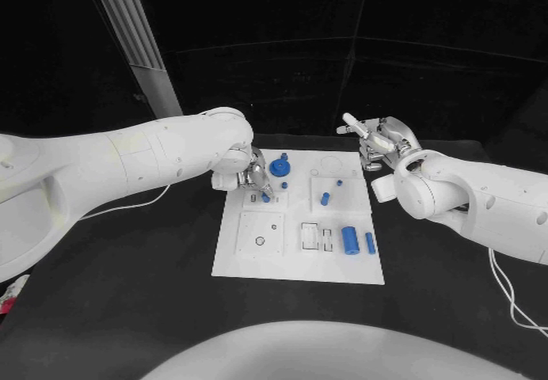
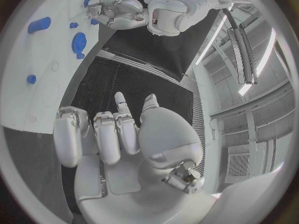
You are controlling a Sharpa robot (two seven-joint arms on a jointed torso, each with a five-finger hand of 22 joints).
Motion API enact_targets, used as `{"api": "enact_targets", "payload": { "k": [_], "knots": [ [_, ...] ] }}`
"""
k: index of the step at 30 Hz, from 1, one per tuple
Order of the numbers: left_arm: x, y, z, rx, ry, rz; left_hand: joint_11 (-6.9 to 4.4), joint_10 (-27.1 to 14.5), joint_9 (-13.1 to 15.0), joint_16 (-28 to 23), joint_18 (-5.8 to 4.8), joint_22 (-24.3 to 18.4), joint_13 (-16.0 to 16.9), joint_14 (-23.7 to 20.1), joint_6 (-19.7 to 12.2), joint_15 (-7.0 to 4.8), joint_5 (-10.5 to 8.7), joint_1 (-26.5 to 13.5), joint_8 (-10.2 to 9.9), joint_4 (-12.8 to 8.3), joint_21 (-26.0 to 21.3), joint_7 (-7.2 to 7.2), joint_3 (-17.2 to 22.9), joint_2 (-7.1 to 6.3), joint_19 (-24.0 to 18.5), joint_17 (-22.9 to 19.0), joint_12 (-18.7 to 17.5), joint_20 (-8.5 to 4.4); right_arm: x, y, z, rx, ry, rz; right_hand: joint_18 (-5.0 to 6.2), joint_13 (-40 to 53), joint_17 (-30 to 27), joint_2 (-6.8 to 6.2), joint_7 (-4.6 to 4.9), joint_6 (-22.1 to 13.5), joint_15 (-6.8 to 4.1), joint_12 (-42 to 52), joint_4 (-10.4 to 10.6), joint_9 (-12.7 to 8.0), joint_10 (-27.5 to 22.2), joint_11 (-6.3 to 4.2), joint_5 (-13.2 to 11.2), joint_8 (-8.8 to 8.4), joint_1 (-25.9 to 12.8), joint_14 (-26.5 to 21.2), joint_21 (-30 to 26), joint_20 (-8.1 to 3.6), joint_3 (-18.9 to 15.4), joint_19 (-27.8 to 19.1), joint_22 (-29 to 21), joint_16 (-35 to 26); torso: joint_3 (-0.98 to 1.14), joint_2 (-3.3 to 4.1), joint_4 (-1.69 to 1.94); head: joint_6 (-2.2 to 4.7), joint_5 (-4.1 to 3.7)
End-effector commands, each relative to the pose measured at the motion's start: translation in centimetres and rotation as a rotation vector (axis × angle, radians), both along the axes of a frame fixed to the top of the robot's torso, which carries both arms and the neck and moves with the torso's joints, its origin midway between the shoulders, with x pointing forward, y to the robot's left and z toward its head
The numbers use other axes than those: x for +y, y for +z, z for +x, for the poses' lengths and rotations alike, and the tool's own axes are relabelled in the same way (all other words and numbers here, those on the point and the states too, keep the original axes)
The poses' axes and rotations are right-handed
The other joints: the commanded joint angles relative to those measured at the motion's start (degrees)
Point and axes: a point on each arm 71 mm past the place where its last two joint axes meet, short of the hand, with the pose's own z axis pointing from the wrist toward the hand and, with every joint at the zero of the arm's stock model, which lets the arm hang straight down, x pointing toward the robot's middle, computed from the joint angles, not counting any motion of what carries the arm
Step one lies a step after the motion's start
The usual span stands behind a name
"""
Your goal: Assemble the parts on the task board
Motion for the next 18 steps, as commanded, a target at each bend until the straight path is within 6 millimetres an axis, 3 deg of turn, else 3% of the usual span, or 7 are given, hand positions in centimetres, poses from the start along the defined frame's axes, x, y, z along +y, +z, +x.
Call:
{"api": "enact_targets", "payload": {
  "k": [1, 6, 10, 13, 18],
  "knots": [
    [0.05, -0.03, -0.06, 0.012, -0.008, 0.014, 0.34, 5.86, 0.09, 0.17, -0.34, 15.03, 15.06, 5.86, 0.08, 0.14, -0.32, -0.89, -0.17, 0.18, 0.15, -0.19, -0.93, -0.02, 5.93, 15.09, 0.06, 0.06, 0.03, 0.16, 0.03, -0.008, 0.000, 0.001, 0.63, 15.07, 15.10, 0.07, -0.17, -0.07, -0.04, -0.02, -0.05, 0.05, 5.97, -0.06, 0.04, 0.37, 0.29, 5.96, -0.34, 0.01, -0.33, 1.05, 11.81, 0.14, -0.01, 0.01, -0.01, -0.01, 0.03],
    [0.01, -0.04, -0.09, 0.014, -0.010, 0.016, 0.31, 5.86, 0.12, 0.17, -0.34, 15.03, 15.06, 5.86, 0.18, 0.13, -0.46, -1.20, -0.27, 0.31, 0.15, -0.22, -1.80, -0.49, 5.93, 15.09, 0.06, 0.04, 0.08, 0.15, 0.03, -0.008, 0.001, 0.001, 0.63, 15.07, 15.10, 0.07, -0.17, -0.07, -0.04, -0.02, -0.05, 0.05, 5.97, -0.06, 0.04, 0.37, 0.29, 5.96, -0.34, 0.01, -0.33, 1.05, 11.81, 0.14, -0.01, 0.01, -0.01, -0.01, 0.04],
    [-0.01, -0.05, -0.10, 0.014, -0.010, 0.016, 0.28, 5.86, 0.07, 0.17, -0.35, 15.05, 15.06, 5.86, 0.45, 0.09, -4.10, -1.63, -0.61, 0.78, 0.17, -0.27, -3.79, -0.93, 5.96, 15.09, 0.06, 0.00, 0.09, 0.15, 0.03, -0.007, 0.001, 0.002, 0.63, 15.07, 15.10, 0.28, -0.19, -0.10, -0.05, -0.02, -0.03, 0.04, 5.97, -0.08, 0.04, 0.54, 0.38, 5.96, -0.34, -0.01, -0.48, 1.07, 11.82, 0.14, -0.01, 0.01, 0.01, -0.01, 0.03],
    [0.00, -0.06, -0.10, 0.013, -0.009, 0.016, 0.29, 5.86, 0.00, 0.17, -0.36, 15.06, 15.06, 5.86, 0.60, 0.09, -5.57, -1.75, -0.89, 1.07, 0.19, -0.24, -4.94, -1.16, 5.99, 15.09, 0.06, -0.02, 0.09, 0.15, 0.03, -0.007, 0.001, 0.001, 0.63, 15.07, 15.10, 0.28, -0.19, -0.10, -0.05, -0.02, -0.03, 0.04, 5.97, -0.08, 0.04, 0.54, 0.38, 5.96, -0.34, -0.01, -0.48, 1.07, 11.82, 0.14, -0.01, 0.00, 0.01, -0.01, 0.07],
    [0.03, -0.06, -0.10, 0.013, -0.007, 0.018, 0.27, 5.86, -0.01, 0.17, -0.37, 15.08, 15.06, 5.86, 0.66, 0.10, -5.81, -1.72, -0.93, 1.11, 0.21, -0.25, -5.11, -1.13, 6.01, 15.09, 0.06, -0.02, 0.09, 0.15, 0.04, -0.007, 0.001, 0.001, 0.63, 15.07, 15.10, 0.28, -0.19, -0.10, -0.05, -0.02, -0.03, 0.04, 5.97, -0.08, 0.04, 0.54, 0.38, 5.96, -0.34, -0.01, -0.48, 1.07, 11.82, 0.14, -0.01, -0.01, 0.01, -0.01, 0.09]
  ]
}}
